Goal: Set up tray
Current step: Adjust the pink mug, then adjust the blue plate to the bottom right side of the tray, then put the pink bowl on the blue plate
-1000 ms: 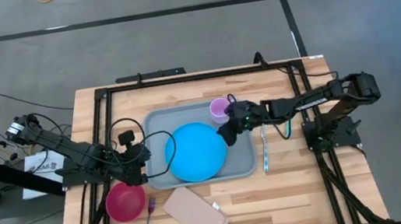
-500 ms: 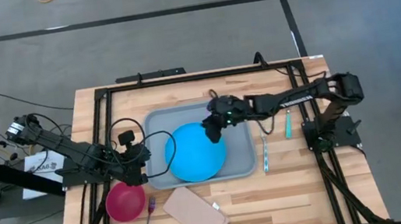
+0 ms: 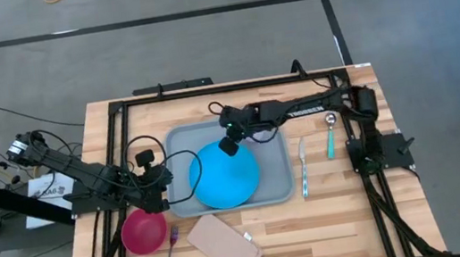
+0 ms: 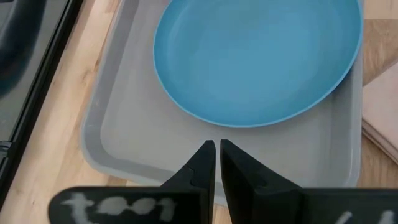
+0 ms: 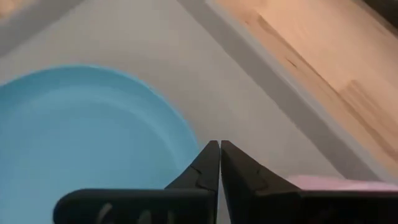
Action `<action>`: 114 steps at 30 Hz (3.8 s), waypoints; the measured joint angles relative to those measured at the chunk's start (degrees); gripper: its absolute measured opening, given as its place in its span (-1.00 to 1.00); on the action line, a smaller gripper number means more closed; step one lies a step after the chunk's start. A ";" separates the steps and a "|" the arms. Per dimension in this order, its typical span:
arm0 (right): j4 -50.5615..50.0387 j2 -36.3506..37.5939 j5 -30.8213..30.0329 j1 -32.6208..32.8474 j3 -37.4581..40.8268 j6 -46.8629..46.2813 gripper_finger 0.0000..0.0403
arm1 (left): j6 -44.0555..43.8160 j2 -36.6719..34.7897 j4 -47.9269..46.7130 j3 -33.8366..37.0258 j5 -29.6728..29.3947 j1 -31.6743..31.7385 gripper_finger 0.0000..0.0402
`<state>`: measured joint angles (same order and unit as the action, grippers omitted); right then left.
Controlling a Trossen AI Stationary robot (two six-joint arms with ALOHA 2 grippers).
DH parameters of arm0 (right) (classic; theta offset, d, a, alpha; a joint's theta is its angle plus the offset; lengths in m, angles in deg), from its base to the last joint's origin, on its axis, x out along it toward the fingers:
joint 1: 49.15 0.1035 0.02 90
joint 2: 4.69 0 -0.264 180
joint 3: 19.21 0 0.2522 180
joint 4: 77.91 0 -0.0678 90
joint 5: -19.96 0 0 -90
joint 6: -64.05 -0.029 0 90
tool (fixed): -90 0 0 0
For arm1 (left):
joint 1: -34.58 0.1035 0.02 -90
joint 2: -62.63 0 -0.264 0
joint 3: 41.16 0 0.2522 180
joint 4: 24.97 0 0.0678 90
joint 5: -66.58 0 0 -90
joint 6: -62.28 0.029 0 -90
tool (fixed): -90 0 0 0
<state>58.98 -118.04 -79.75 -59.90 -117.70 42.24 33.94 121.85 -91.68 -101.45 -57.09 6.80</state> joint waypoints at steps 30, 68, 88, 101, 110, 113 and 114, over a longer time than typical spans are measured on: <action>-23.46 0.76 -8.33 5.04 -5.41 -4.07 -1.00 | 0.08 0.04 -0.09 0.00 -0.15 0.02 -0.93; -32.17 -7.89 -5.02 15.75 -5.84 -13.34 -1.00 | -0.15 0.02 -0.02 0.00 -0.02 0.02 -0.93; -46.28 -7.87 -3.56 16.73 -5.82 -19.82 -1.00 | -0.13 0.02 -0.05 0.00 0.00 0.02 -0.93; -46.90 0.23 -19.49 20.28 -8.72 -18.78 -1.00 | -0.11 0.04 0.93 0.00 -1.37 0.17 -0.93; -46.93 10.62 -41.79 26.23 -8.77 -20.58 -1.00 | 0.99 0.04 0.97 0.00 15.92 0.18 -0.93; -46.96 11.65 -44.98 27.78 -8.77 -22.94 -1.00 | 4.92 0.02 0.85 0.00 22.91 0.17 -0.92; -47.03 11.65 -45.83 28.17 -8.77 -23.23 -1.00 | 5.89 0.03 0.83 0.00 24.63 0.17 -0.90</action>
<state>11.94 -106.40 -125.59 -31.72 -126.47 19.00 39.83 121.88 -90.85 -101.45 -32.46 6.97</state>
